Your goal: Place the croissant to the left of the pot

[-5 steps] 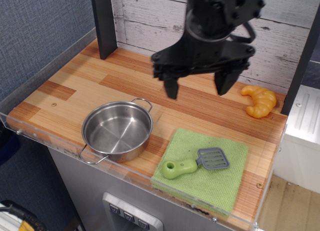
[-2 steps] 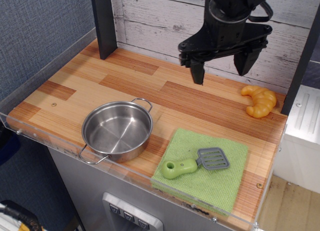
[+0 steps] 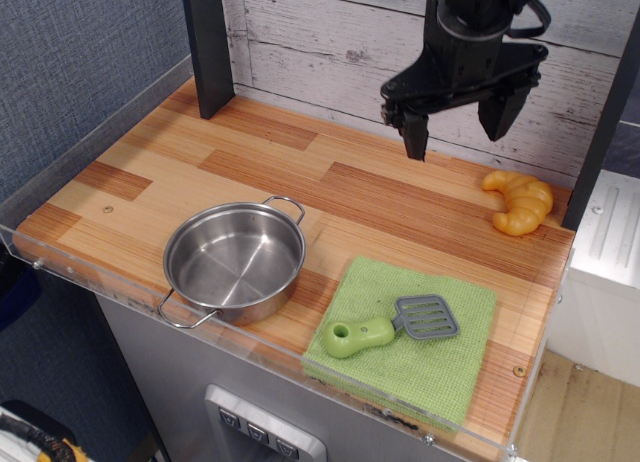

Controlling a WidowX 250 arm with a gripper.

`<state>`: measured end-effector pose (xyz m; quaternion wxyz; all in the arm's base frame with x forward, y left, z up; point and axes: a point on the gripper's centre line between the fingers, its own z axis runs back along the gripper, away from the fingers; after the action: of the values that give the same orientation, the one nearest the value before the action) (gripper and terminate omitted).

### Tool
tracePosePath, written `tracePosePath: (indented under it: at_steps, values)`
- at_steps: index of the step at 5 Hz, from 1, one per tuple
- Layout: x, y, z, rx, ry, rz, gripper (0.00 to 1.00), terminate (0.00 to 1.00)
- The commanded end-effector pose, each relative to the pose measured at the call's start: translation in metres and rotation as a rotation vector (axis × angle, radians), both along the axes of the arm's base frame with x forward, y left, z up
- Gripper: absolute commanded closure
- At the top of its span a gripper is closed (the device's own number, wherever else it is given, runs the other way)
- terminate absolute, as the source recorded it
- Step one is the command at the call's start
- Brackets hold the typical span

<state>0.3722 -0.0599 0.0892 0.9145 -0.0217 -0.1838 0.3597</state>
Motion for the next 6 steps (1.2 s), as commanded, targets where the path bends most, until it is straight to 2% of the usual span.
tracePosePath:
  at_steps: [1,3,6]
  values:
    - [0.024,-0.023,-0.003,-0.057,-0.053,-0.010,0.00,0.00]
    - [0.031,-0.046,-0.020,-0.115,-0.043,-0.043,0.00,0.00]
    - [0.042,-0.041,-0.035,-0.107,-0.034,-0.015,0.00,0.00]
